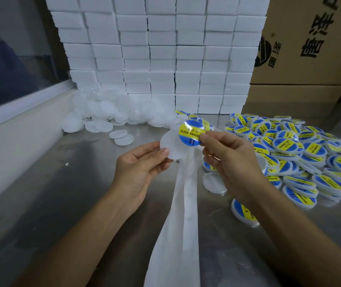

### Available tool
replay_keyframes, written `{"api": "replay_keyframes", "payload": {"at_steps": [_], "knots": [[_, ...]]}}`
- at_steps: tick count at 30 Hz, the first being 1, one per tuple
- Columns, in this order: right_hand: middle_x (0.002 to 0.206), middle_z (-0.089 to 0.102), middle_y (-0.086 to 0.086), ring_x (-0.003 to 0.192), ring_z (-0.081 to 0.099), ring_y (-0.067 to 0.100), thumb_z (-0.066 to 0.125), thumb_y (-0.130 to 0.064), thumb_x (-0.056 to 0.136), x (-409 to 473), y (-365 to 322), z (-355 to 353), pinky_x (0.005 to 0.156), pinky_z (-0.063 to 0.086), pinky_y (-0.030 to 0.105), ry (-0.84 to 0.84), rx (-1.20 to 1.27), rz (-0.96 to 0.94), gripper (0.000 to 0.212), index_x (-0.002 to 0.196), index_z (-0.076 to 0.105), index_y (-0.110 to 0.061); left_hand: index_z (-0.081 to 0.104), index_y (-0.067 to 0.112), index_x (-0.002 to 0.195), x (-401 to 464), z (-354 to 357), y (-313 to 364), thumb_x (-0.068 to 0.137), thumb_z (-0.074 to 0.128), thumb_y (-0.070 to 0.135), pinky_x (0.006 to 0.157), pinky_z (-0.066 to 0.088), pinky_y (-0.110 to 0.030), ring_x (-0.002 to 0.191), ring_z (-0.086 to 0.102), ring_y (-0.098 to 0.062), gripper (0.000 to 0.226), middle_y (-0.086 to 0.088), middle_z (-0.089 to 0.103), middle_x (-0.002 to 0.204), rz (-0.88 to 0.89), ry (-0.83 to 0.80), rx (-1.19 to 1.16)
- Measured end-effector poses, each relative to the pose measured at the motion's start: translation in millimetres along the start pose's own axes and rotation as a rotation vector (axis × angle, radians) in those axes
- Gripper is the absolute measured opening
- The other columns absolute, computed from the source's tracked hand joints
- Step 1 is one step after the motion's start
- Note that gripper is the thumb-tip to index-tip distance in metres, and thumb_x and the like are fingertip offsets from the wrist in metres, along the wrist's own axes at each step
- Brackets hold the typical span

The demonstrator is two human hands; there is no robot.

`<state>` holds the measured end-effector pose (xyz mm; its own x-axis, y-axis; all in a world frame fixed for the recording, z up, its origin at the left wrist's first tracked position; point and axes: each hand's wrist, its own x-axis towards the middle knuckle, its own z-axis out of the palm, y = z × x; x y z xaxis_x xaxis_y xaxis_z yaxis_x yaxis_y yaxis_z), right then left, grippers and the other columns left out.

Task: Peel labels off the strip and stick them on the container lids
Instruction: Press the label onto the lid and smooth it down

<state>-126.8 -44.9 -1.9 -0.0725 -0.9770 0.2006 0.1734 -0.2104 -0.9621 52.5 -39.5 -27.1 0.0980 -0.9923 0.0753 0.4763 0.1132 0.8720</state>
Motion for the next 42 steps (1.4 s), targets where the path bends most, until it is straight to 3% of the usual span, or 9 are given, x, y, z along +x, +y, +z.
{"api": "replay_keyframes", "payload": {"at_steps": [6, 14, 26, 34, 37, 42], "knots": [[0.065, 0.072, -0.006, 0.052, 0.060, 0.002, 0.074, -0.005, 0.082, -3.0, 2.6, 3.8, 0.055, 0.048, 0.012, -0.019, -0.146, -0.135, 0.004, 0.084, 0.074, -0.009, 0.075, 0.008, 0.089, -2.4, 2.2, 2.0, 0.061, 0.076, 0.012, 0.064, 0.056, -0.023, 0.075, 0.073, -0.020, 0.028, -0.015, 0.076, 0.089, 0.001, -0.051, 0.015], [0.074, 0.075, -0.005, 0.065, 0.067, 0.005, 0.076, -0.009, 0.079, -1.8, 6.0, 5.1, 0.062, 0.054, 0.015, -0.043, -0.214, -0.168, 0.008, 0.079, 0.074, -0.017, 0.073, 0.003, 0.093, -3.1, 3.3, 2.7, 0.060, 0.076, 0.011, 0.063, 0.056, -0.022, 0.073, 0.072, -0.020, 0.034, -0.018, 0.075, 0.089, -0.001, -0.047, 0.031], [0.071, 0.073, -0.016, 0.068, 0.069, 0.002, 0.075, -0.011, 0.081, -2.3, 8.1, 4.2, 0.061, 0.052, 0.011, -0.090, -0.265, -0.215, 0.011, 0.080, 0.072, -0.022, 0.072, 0.003, 0.095, -3.6, 3.5, 2.6, 0.059, 0.077, 0.012, 0.063, 0.057, -0.023, 0.073, 0.073, -0.020, 0.037, -0.017, 0.075, 0.089, 0.002, -0.035, 0.082], [0.069, 0.073, -0.015, 0.065, 0.069, 0.002, 0.076, -0.010, 0.081, -1.9, 10.1, 3.5, 0.061, 0.052, 0.011, -0.090, -0.292, -0.243, 0.011, 0.080, 0.073, -0.021, 0.071, 0.001, 0.095, -3.2, 3.8, 2.7, 0.055, 0.080, 0.013, 0.063, 0.056, -0.023, 0.070, 0.072, -0.020, 0.042, -0.018, 0.075, 0.087, 0.025, -0.020, 0.103], [0.072, 0.074, -0.010, 0.066, 0.070, 0.005, 0.076, -0.010, 0.081, -2.3, 10.9, 3.6, 0.061, 0.053, 0.014, -0.073, -0.321, -0.258, 0.010, 0.081, 0.074, -0.020, 0.074, 0.005, 0.086, -4.1, 4.3, 2.7, 0.049, 0.082, 0.015, 0.063, 0.056, -0.024, 0.066, 0.071, -0.020, 0.039, -0.017, 0.075, 0.083, 0.040, -0.017, 0.100], [0.074, 0.074, -0.008, 0.068, 0.070, 0.015, 0.076, -0.018, 0.083, -3.1, 13.6, 3.9, 0.064, 0.058, 0.031, -0.011, -0.503, -0.345, 0.004, 0.083, 0.075, -0.022, 0.079, 0.016, 0.071, -6.0, 6.6, 1.0, 0.049, 0.081, 0.015, 0.062, 0.057, -0.023, 0.067, 0.071, -0.018, 0.023, -0.011, 0.075, 0.078, 0.043, -0.050, 0.103]]}}
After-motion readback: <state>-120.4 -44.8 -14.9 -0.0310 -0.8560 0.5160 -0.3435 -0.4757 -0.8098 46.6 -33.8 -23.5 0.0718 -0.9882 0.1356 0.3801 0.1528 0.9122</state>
